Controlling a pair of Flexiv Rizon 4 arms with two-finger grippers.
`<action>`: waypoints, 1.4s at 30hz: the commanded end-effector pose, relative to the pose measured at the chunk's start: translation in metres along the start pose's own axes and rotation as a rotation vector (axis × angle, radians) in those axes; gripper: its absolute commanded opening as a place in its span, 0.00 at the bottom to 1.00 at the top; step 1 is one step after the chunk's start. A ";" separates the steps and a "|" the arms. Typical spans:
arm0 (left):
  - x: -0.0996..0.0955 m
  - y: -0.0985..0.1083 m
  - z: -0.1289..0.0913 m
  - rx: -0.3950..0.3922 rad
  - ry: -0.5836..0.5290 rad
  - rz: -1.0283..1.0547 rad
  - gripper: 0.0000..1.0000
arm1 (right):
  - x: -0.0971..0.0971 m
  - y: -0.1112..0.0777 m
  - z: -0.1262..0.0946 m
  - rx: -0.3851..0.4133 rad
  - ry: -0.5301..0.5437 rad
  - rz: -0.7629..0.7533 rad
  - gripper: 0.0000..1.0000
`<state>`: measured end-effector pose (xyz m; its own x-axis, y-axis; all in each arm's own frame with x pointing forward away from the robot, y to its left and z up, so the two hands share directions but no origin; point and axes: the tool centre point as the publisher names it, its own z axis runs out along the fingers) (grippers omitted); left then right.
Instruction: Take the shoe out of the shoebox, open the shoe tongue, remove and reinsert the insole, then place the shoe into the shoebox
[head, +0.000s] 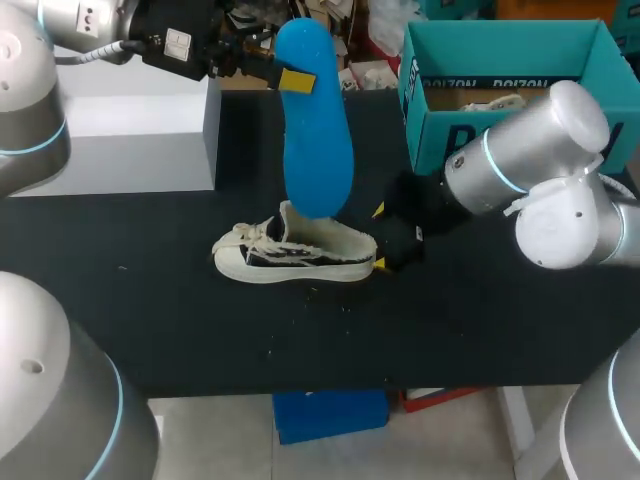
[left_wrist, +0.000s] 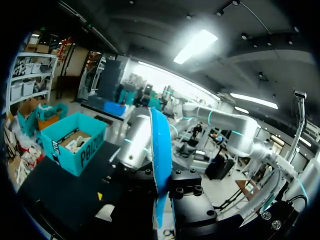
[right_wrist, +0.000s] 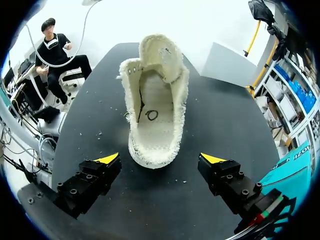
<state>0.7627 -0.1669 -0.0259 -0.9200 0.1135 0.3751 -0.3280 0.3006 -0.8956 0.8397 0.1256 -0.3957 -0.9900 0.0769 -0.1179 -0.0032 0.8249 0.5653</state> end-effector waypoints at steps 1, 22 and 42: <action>-0.001 0.001 0.001 -0.001 -0.001 0.001 0.00 | -0.004 0.012 -0.002 0.178 0.005 -0.002 1.00; -0.001 0.001 0.001 -0.001 -0.001 0.001 0.00 | -0.021 0.030 0.001 0.311 0.000 -0.045 1.00; -0.001 0.001 0.001 -0.001 -0.001 0.001 0.00 | -0.049 0.068 0.030 0.425 0.045 -0.095 1.00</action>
<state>0.7626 -0.1669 -0.0259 -0.9200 0.1135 0.3751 -0.3280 0.3005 -0.8956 0.8829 0.1793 -0.3691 -0.9919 -0.0264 -0.1241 -0.0564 0.9681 0.2443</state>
